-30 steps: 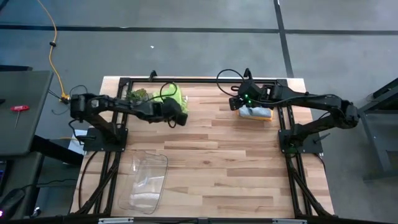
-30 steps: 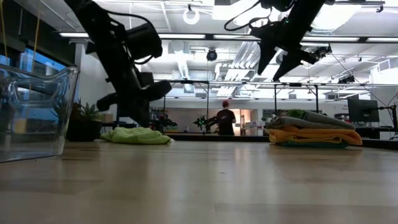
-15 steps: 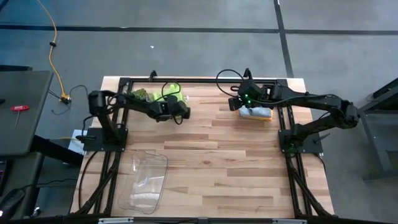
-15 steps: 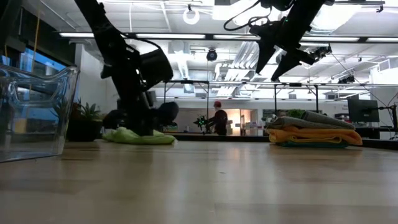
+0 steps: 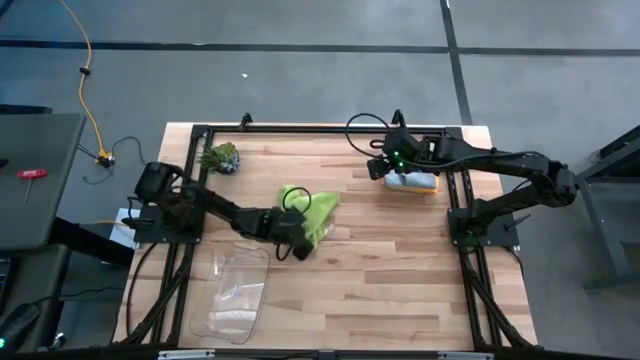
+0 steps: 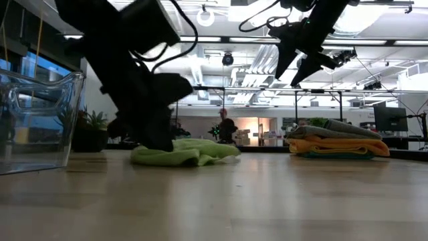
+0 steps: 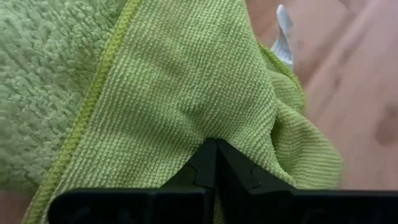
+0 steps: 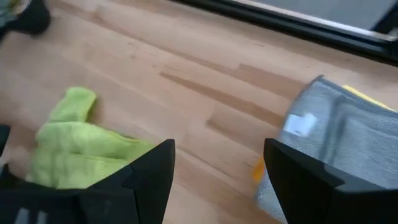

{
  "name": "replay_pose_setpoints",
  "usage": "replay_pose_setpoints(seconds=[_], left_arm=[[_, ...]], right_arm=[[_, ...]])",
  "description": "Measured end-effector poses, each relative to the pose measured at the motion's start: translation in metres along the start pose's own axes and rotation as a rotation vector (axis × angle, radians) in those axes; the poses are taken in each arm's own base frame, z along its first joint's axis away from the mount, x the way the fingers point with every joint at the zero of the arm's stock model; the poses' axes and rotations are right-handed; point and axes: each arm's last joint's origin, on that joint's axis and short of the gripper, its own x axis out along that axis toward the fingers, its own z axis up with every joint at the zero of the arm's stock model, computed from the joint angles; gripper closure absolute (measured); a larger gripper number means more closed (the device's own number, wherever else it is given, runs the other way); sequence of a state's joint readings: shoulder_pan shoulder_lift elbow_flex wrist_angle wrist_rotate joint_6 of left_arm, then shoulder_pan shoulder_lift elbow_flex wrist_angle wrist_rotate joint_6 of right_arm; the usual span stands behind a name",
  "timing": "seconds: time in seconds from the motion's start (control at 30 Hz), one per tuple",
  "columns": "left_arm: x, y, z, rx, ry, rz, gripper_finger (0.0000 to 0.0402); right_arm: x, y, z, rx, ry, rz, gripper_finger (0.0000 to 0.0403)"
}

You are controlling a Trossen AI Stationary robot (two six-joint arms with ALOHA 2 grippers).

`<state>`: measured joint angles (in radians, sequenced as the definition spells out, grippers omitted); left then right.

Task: Fold microfiber towels
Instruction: Fold the green towel

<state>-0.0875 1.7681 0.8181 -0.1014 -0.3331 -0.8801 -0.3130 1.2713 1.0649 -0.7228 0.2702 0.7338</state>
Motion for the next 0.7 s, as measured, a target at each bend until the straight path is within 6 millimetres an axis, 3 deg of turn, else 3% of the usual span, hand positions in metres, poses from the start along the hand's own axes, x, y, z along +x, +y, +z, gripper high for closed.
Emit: replay_pose_setpoints(seconds=[0.13, 0.23, 0.33, 0.5, 0.7], left_arm=[[-0.013, -0.008, 0.007, 0.082, -0.031, -0.031, 0.0402], [-0.021, -0.007, 0.016, 0.120, -0.038, -0.026, 0.0402], [-0.027, -0.001, 0.021, 0.165, -0.029, 0.001, 0.0401], [-0.048, 0.004, 0.035, 0.264, -0.053, 0.039, 0.0402], [-0.108, 0.012, 0.057, 0.358, -0.234, -0.028, 0.0401]], right_arm=[[0.000, 0.006, 0.001, -0.086, 0.059, 0.141, 0.0164], [0.010, 0.013, -0.001, -0.052, 0.167, 0.256, 0.0164], [0.037, 0.020, -0.008, 0.018, 0.301, 0.260, 0.0164], [0.093, 0.032, -0.018, 0.135, 0.377, 0.206, 0.0164], [0.143, 0.041, -0.026, 0.271, 0.389, 0.234, 0.0164]])
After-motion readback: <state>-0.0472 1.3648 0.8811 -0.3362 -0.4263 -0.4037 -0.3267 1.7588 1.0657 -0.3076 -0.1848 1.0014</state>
